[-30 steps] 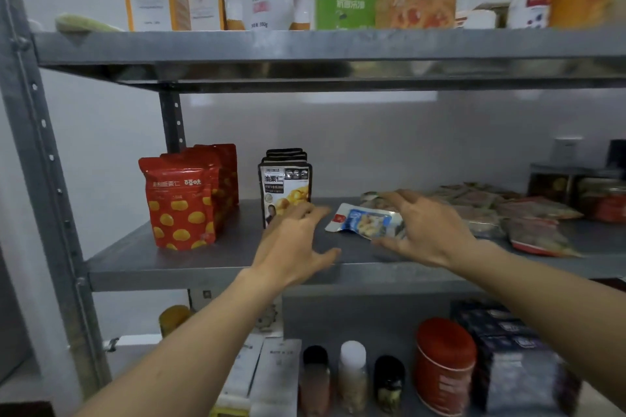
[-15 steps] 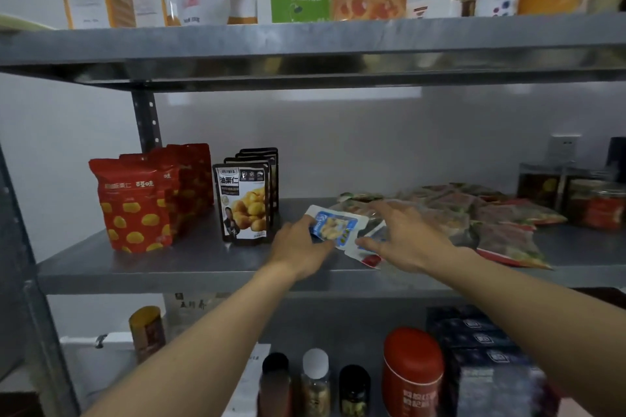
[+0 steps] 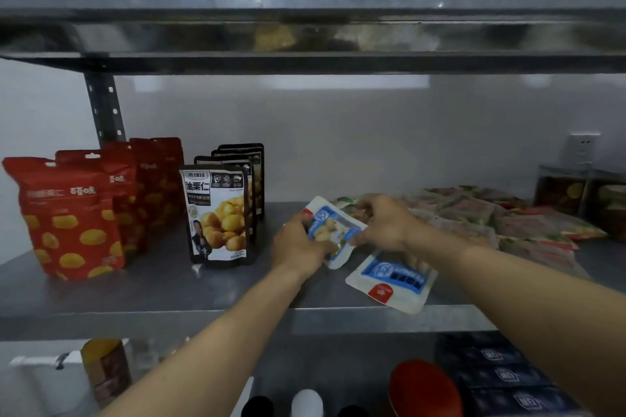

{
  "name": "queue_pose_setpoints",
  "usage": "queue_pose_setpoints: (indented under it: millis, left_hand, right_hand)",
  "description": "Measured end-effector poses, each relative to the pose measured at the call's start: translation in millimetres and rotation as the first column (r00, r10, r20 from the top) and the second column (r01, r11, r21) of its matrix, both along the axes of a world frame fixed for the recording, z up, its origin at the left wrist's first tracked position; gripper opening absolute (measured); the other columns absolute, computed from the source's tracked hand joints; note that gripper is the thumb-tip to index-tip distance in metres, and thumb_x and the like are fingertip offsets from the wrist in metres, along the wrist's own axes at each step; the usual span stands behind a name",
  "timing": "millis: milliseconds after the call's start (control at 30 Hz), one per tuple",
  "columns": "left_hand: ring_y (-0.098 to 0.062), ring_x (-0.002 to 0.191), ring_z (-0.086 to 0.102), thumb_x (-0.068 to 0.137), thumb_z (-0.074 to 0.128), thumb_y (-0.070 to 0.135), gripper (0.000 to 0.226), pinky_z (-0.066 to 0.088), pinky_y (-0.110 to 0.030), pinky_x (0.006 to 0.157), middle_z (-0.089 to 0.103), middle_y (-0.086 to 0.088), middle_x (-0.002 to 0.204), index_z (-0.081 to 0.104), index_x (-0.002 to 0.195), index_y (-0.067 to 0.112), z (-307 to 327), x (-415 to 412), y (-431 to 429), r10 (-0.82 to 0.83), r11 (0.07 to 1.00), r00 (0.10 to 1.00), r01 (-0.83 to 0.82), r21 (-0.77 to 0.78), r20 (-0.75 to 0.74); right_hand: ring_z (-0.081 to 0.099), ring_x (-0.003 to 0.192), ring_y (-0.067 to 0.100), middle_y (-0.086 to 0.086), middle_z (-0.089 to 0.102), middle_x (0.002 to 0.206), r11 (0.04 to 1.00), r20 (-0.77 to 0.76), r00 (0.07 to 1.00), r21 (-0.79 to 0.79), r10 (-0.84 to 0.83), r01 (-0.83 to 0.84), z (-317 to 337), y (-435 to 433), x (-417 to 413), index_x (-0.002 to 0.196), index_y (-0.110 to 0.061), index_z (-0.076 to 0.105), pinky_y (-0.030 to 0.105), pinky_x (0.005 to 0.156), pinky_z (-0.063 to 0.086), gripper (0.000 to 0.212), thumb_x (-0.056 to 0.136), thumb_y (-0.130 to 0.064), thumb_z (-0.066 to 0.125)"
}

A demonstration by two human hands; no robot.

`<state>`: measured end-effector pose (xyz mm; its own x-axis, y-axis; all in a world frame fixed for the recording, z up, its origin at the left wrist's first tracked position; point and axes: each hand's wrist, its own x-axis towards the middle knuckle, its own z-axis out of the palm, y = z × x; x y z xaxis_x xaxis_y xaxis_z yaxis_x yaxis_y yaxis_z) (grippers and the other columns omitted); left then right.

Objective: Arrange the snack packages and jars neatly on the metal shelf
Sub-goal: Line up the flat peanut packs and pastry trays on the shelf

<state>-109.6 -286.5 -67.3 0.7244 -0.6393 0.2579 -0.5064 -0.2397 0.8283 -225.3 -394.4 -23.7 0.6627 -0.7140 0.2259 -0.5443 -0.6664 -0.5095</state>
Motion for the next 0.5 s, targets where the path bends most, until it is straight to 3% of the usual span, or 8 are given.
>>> queue_pose_setpoints:
  millis: [133, 333, 500]
  left_hand:
    - [-0.018, 0.09, 0.066, 0.065, 0.084, 0.002, 0.053, 0.058, -0.037, 0.08, 0.065, -0.003, 0.106, 0.052, 0.102, 0.024, -1, 1, -8, -0.032, 0.982, 0.991, 0.007, -0.191, -0.132]
    - [-0.012, 0.082, 0.065, 0.062, 0.079, -0.014, 0.068, 0.059, -0.034, 0.074, 0.06, 0.008, 0.098, 0.053, 0.111, 0.023, 6, -2, -18, -0.178, 0.933, 0.975, 0.124, -0.337, -0.135]
    - [-0.005, 0.077, 0.065, 0.063, 0.074, -0.021, 0.075, 0.056, -0.02, 0.059, 0.061, 0.003, 0.106, 0.052, 0.123, 0.019, 16, -5, -25, -0.276, 0.898, 0.951, 0.204, -0.39, -0.137]
  right_hand:
    - [0.066, 0.093, 0.018, 0.0, 0.068, 0.102, 0.981, 0.025, 0.999, 0.19, 0.031, -0.035, -1, -12, 8, 0.114, -0.016, 0.057, 0.036, 0.086, 0.056, 0.061, 0.062, -0.015, 0.09]
    - [0.07, 0.083, 0.021, 0.003, 0.071, 0.084, 0.953, 0.25, 0.967, 0.28, 0.044, -0.116, 1, -25, 7, 0.09, -0.018, 0.063, 0.041, 0.08, 0.059, 0.039, 0.062, -0.006, 0.089]
    - [0.072, 0.085, 0.021, 0.007, 0.074, 0.093, 0.929, 0.322, 0.944, 0.323, 0.069, -0.179, 11, -37, -2, 0.102, -0.012, 0.063, 0.039, 0.083, 0.058, 0.038, 0.071, -0.009, 0.085]
